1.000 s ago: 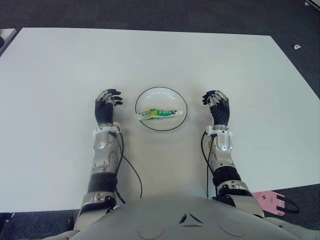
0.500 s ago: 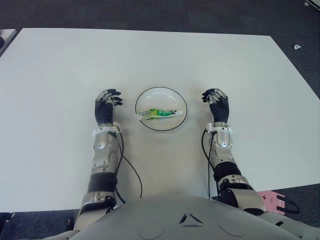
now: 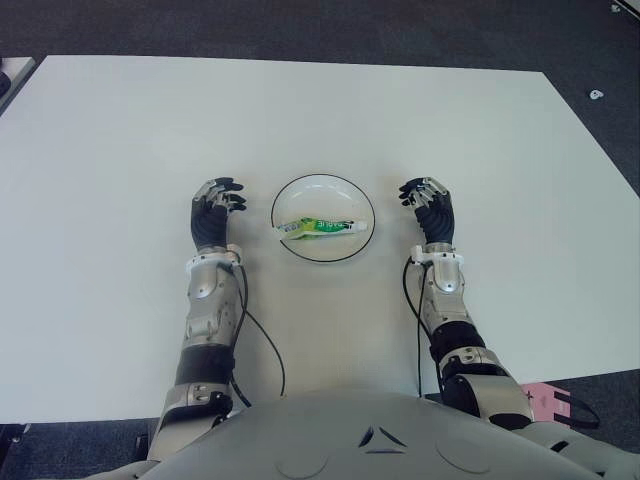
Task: Put the toothpaste on the table into the plate.
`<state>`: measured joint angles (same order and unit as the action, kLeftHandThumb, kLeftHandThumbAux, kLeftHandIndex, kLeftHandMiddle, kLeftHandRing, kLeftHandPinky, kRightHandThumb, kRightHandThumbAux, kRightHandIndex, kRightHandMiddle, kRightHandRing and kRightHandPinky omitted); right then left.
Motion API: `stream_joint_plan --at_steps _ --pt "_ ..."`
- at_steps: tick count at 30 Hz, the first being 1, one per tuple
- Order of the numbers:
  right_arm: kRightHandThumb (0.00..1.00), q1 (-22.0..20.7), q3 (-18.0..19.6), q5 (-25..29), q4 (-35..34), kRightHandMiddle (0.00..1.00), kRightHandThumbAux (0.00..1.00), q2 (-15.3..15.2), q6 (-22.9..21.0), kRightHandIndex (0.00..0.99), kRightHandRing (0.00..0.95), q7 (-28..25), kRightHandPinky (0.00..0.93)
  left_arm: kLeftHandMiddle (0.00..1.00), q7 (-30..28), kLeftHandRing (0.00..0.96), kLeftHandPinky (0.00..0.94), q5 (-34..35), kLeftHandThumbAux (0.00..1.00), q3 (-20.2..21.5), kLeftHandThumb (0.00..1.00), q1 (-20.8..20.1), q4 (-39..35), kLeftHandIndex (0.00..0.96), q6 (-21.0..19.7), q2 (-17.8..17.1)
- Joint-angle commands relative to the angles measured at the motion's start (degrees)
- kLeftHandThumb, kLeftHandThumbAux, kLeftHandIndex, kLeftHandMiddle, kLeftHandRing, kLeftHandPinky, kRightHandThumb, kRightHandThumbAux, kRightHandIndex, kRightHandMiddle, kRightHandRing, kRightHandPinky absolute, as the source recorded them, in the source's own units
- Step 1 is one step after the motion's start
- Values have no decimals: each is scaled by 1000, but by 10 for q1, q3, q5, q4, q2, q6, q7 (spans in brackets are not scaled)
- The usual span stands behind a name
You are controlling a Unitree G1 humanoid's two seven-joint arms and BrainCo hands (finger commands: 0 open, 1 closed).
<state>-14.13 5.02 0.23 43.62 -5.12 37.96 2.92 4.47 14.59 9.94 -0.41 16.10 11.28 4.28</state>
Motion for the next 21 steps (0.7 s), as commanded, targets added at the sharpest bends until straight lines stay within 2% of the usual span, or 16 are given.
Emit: stream_joint_plan --at_steps 1,13,21 --pt "709 52 -8 -19 27 495 731 -5 -23 429 493 -1 501 482 14 575 553 7 679 9 837 44 53 416 -62 23" --pt "713 79 -21 -23 -21 479 732 9 -79 426 469 9 477 487 0 588 548 5 681 7 835 43 62 407 -49 16" --pt "714 90 -23 -23 -44 475 732 15 -100 424 465 6 467 495 -17 604 553 2 682 8 833 42 71 398 -37 12"
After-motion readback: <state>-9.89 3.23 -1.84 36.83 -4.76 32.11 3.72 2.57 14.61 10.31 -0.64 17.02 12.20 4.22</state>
